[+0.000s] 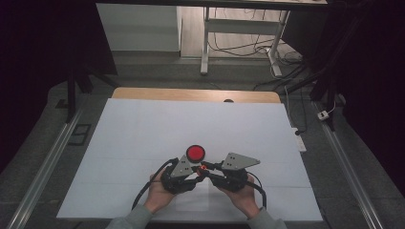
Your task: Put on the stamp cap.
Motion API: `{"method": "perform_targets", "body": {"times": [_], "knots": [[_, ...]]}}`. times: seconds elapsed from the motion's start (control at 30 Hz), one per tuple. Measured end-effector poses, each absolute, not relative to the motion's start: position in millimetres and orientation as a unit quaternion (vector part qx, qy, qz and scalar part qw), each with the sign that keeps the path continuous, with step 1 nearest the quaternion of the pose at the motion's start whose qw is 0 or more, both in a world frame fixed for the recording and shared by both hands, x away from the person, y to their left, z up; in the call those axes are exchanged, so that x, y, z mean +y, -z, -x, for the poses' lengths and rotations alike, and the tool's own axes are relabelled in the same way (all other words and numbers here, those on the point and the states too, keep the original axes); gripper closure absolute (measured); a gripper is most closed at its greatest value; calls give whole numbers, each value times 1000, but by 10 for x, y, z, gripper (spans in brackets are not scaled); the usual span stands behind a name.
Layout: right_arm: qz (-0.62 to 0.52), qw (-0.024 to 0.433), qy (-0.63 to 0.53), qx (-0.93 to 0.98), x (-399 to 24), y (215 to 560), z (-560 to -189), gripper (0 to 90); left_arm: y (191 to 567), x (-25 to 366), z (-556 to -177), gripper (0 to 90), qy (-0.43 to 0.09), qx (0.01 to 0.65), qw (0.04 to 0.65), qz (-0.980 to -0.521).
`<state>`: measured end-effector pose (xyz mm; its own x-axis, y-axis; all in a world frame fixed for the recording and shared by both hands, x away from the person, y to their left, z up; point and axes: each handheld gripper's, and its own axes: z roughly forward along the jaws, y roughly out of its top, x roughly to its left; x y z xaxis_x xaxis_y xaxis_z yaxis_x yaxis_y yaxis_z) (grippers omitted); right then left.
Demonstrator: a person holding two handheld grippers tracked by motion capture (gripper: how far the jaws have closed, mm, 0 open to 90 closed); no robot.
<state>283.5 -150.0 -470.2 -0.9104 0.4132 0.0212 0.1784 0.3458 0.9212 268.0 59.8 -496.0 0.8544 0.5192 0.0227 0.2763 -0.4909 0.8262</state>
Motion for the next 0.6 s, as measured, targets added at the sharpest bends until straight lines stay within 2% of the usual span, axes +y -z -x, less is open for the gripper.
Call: {"method": "perform_targets", "body": {"times": [0.6], "knots": [[-183, 112, -547, 809, -1490, 4750, -2827, 740, 4975, 611, -2686, 652, -132, 236, 444, -854]]}}
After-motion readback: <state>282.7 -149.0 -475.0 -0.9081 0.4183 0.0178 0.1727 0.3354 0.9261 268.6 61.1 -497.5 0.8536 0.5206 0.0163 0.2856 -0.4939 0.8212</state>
